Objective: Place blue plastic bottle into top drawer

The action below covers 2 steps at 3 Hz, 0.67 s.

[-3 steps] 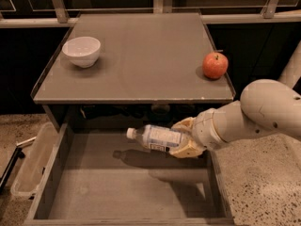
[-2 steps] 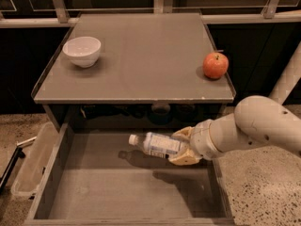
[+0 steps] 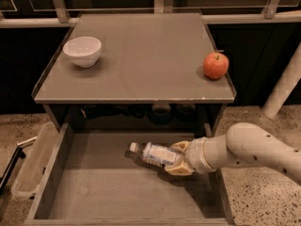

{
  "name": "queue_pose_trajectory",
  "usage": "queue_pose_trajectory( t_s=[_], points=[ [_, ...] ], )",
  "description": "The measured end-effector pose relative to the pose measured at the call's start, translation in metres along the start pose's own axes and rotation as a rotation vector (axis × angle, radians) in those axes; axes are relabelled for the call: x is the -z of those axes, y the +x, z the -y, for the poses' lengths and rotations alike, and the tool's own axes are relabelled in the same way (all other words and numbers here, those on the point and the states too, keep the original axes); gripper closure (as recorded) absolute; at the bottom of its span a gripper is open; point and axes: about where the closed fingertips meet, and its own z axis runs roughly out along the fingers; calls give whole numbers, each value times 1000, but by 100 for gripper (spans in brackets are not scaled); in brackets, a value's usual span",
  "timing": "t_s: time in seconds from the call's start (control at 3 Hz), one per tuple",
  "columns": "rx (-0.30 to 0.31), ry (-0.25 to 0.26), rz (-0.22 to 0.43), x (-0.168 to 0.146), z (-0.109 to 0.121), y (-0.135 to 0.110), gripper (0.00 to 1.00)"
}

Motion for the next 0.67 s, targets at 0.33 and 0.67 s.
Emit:
queue_pose_trajectory(
  t_s=[0.33,0.67],
  points=[
    [-21,-6,18,-23,-6,9,100],
    [-22,-5,19,-23,-5,9,82]
  ],
)
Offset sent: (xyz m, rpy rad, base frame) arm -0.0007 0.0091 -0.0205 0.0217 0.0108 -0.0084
